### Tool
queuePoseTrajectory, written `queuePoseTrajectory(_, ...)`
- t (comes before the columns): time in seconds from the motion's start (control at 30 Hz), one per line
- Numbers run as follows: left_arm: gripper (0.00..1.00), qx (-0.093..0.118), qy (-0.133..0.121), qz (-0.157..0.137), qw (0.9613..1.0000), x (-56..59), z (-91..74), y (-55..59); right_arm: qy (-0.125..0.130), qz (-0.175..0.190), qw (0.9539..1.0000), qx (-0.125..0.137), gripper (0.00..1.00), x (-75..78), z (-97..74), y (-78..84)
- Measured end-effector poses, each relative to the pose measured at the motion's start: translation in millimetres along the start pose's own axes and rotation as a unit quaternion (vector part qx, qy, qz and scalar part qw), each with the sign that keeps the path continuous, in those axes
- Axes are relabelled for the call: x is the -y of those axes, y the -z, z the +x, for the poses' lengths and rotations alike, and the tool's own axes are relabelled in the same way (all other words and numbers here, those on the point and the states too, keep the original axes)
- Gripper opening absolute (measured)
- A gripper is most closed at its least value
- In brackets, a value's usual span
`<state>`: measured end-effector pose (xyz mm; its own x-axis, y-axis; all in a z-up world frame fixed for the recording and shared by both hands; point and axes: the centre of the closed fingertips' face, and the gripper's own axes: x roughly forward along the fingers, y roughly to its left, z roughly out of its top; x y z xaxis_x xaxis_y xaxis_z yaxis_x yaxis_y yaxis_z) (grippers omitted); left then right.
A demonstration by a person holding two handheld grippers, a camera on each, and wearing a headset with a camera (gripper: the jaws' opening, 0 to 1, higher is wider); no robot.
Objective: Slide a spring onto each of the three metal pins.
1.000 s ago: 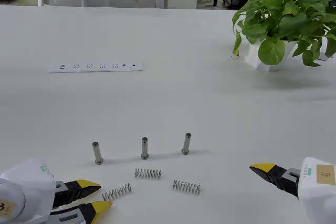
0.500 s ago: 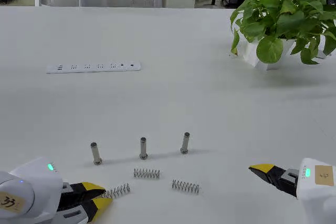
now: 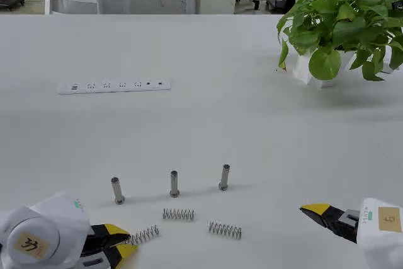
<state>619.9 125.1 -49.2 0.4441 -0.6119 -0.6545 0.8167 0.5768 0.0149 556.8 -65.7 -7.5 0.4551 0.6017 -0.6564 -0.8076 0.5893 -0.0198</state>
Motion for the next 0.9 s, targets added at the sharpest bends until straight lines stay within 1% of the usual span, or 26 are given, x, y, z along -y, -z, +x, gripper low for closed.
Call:
queuePoseTrajectory(0.03, 0.07, -0.004, 0.001, -0.003, 1.0000, 0.3, -0.1, 0.3, 0.000, 0.000, 1.0000, 0.000, 0.99, -0.2, 0.1, -0.6)
queuePoseTrajectory(0.13, 0.07, -0.004, 0.000, -0.005, 1.0000, 0.6, -0.7, 1.8, 0.000, -0.002, 1.0000, 0.002, 0.99, -0.2, 0.4, -2.0)
queuePoseTrajectory(0.43, 0.07, 0.004, -0.003, -0.016, 0.9999, 0.3, -3.1, 3.0, -0.001, -0.002, 1.0000, 0.000, 0.98, -1.5, 0.2, 0.3)
queuePoseTrajectory(0.57, 0.06, 0.021, -0.003, -0.032, 0.9993, -1.0, -7.3, -0.9, -0.002, 0.001, 1.0000, 0.002, 0.98, -1.6, 1.1, -0.4)
queuePoseTrajectory(0.7, 0.06, 0.048, -0.003, -0.050, 0.9976, -1.3, -14.5, -12.8, -0.008, 0.011, 0.9998, 0.013, 0.98, -1.8, 1.8, -7.9)
queuePoseTrajectory(0.77, 0.06, 0.055, -0.004, -0.055, 0.9970, -1.1, -17.6, -16.9, -0.011, 0.013, 0.9997, 0.018, 0.98, -1.8, 2.6, -11.6)
queuePoseTrajectory(0.83, 0.06, 0.072, 0.002, -0.058, 0.9957, 2.4, -20.8, -22.9, -0.016, 0.017, 0.9994, 0.024, 0.97, -2.2, 3.6, -16.8)
queuePoseTrajectory(0.9, 0.06, 0.082, 0.011, -0.060, 0.9947, 8.0, -24.0, -27.6, -0.022, 0.019, 0.9991, 0.030, 0.96, -2.7, 4.9, -22.3)
